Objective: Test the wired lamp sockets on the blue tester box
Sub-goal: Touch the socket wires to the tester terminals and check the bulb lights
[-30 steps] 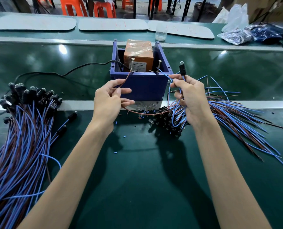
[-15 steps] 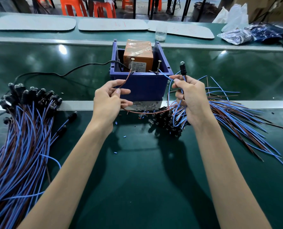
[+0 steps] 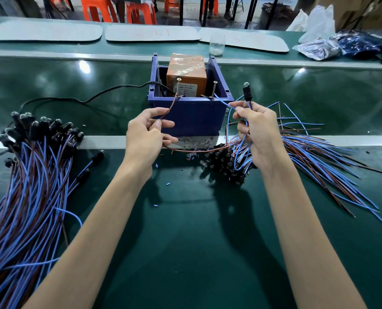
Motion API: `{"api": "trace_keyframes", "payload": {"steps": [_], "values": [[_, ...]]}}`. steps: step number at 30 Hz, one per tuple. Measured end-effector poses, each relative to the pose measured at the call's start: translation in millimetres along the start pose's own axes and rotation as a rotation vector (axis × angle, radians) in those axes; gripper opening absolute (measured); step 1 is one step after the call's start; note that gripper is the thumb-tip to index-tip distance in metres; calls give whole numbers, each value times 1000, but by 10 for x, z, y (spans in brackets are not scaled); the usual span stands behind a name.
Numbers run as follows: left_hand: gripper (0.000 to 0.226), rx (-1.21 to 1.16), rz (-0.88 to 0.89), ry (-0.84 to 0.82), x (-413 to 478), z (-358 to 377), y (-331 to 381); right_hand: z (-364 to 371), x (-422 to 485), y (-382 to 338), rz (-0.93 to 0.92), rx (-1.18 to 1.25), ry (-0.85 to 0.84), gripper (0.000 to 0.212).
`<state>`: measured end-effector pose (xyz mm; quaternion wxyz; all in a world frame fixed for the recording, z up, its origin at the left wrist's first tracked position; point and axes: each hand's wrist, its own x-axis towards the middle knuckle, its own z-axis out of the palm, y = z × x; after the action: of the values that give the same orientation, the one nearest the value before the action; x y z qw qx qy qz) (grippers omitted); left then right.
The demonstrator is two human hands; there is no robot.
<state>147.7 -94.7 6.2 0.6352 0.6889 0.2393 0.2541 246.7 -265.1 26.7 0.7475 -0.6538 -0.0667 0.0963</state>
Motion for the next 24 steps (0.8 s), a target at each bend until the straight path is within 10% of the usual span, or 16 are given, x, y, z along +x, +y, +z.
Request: {"api": "trace_keyframes", "payload": {"steps": [24], "values": [[39,55,16,-5,13,-7,-6,34,-41,-27,16,-17,-4,27]]}}
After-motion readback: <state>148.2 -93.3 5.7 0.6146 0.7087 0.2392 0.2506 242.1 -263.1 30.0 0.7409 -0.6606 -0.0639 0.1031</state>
